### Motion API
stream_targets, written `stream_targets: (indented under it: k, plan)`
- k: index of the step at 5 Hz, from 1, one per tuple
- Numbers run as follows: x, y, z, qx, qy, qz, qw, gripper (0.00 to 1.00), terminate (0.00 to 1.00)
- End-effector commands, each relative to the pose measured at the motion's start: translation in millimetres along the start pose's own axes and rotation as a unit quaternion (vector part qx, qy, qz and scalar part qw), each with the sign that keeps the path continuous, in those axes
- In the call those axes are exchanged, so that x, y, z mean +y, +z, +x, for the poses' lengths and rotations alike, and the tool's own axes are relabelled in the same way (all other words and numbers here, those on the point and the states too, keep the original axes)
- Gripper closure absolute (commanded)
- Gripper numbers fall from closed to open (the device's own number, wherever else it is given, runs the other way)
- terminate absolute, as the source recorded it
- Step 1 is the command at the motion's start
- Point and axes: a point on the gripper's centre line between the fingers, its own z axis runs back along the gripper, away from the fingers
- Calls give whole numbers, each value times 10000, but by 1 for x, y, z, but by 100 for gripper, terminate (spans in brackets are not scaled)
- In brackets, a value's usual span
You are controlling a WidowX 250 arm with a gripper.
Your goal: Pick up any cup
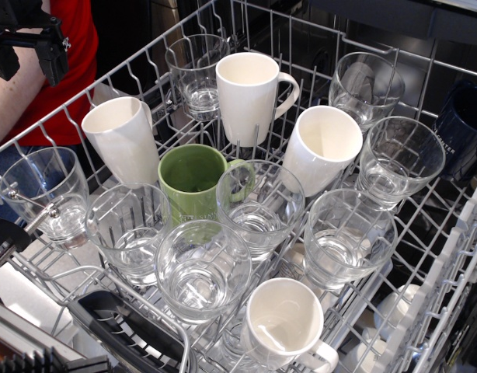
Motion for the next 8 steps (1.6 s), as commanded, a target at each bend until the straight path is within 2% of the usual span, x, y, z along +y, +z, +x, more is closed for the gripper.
stream_targets:
  k: [1, 3, 4, 5, 6, 8]
  plan:
    - [0, 0, 0, 0, 0, 0, 10000, 0, 0]
    - [-1, -44, 0, -121, 326, 61, 9994, 0, 0]
    - [-5, -58, 13, -246, 376, 166, 9988, 0, 0]
    - [-3, -71, 16, -217, 510, 214, 9982, 0, 0]
    - [-1, -85, 12, -54, 688, 191, 9974, 0, 0]
    - [10, -94, -4, 70, 802, 343, 9962, 0, 0]
